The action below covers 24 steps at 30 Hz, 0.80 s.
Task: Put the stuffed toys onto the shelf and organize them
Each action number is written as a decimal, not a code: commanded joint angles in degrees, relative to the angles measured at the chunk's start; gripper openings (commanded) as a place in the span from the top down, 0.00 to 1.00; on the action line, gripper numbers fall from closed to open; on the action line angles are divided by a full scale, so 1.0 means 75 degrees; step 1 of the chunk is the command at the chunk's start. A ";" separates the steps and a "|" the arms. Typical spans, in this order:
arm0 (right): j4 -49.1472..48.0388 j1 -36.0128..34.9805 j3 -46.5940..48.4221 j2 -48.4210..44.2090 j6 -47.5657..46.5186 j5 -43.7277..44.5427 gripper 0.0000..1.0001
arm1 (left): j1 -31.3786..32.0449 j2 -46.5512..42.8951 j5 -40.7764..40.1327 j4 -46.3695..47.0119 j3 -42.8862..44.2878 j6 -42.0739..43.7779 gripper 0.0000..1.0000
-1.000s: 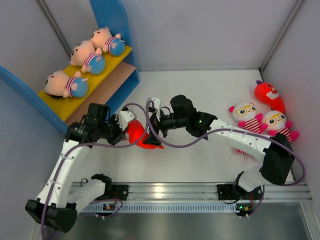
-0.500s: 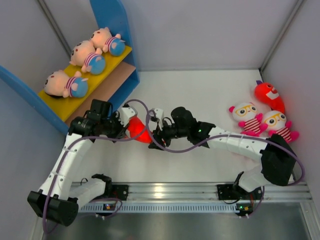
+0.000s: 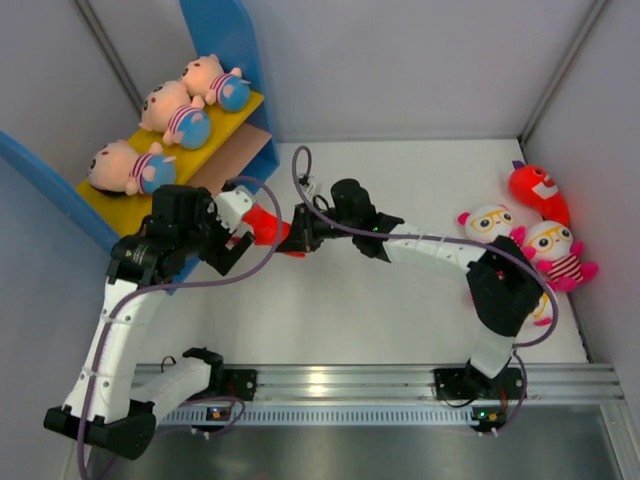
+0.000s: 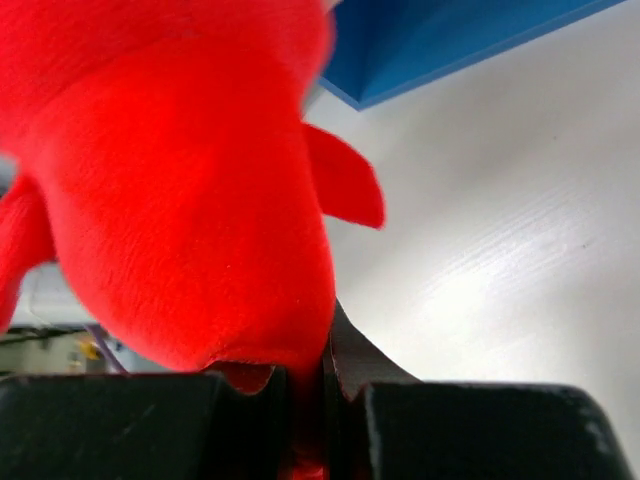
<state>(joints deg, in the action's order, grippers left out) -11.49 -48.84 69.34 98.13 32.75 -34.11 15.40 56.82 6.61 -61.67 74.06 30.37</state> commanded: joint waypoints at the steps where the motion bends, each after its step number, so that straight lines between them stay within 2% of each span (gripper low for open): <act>1: -0.1292 0.0406 0.1158 0.0988 0.2319 -0.1017 1.00 | 0.0045 -0.0391 -0.0470 0.0195 0.0835 0.0145 0.02; 6: -0.1981 0.0629 0.2554 0.2498 0.3821 -0.1288 1.00 | 0.0045 -0.0369 -0.1687 -0.0085 0.1223 0.0240 0.02; 8: -0.2323 0.0664 0.2963 0.2968 0.4502 -0.1335 1.00 | 0.0045 -0.0345 -0.1877 -0.0156 0.1130 0.0228 0.02; 12: -0.2967 0.0664 0.3316 0.3322 0.5007 -0.1300 1.00 | 0.0045 -0.0427 -0.1691 -0.0133 0.0965 0.0450 0.02; 17: -0.4046 0.0629 0.3165 0.3159 0.5547 -0.1323 1.00 | 0.0056 -0.0182 -0.0462 -0.0098 0.0427 0.0404 0.05; 19: -0.4396 0.0606 0.2931 0.2903 0.5617 -0.1416 1.00 | 0.0056 -0.0053 -0.0005 -0.0063 0.0263 0.0392 0.02; 24: -0.4820 0.0571 0.1902 0.1953 0.5571 -0.1581 1.00 | 0.0045 -0.0134 -0.0108 0.1060 -0.0112 0.0965 0.02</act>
<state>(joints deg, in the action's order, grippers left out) -38.81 -43.86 86.08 120.68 74.02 -44.10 15.64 57.17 3.79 -60.58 74.24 34.41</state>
